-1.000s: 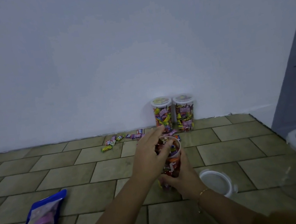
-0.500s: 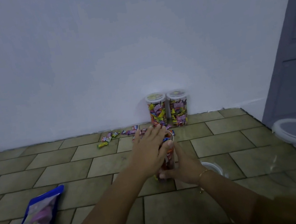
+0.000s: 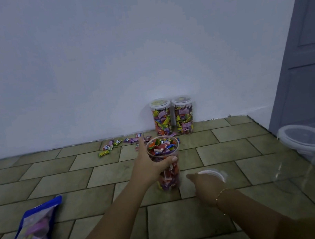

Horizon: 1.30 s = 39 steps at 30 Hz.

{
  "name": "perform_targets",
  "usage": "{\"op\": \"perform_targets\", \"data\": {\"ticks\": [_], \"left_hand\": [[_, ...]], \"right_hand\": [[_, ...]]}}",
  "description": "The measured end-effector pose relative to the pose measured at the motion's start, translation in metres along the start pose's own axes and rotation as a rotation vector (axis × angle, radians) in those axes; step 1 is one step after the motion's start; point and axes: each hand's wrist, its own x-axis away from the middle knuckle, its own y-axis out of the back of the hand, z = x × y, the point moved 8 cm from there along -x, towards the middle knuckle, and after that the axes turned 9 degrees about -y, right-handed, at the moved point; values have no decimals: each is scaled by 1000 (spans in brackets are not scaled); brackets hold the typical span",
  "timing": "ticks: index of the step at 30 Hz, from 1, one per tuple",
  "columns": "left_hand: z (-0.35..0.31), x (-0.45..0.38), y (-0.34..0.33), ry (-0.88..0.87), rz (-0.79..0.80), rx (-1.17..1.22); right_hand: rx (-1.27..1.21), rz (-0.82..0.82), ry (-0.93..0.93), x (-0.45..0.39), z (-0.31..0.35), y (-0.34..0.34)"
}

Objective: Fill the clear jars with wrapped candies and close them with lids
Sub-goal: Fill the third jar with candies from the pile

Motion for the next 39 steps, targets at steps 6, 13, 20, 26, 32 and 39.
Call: {"op": "perform_targets", "data": {"ticks": [6,13,20,26,32,39], "left_hand": [[6,-3,-2,-12,-9,144],[3,-6,-7,-17,80,226],[13,-13,-7,-24,151,251],[16,-15,0,-93,144,191],[23,-14,-3,-123,89,228],[25,-14,-4,-125,76,287]], "right_hand": [[-160,-206,96,22,16,50],[-252,-65,318,58,40,114],[-393,-67,435,51,54,136],[-597,-11,495,39,60,155],[-863,-49,372,-8,51,150],[-766,-50,222,-38,57,129]]}}
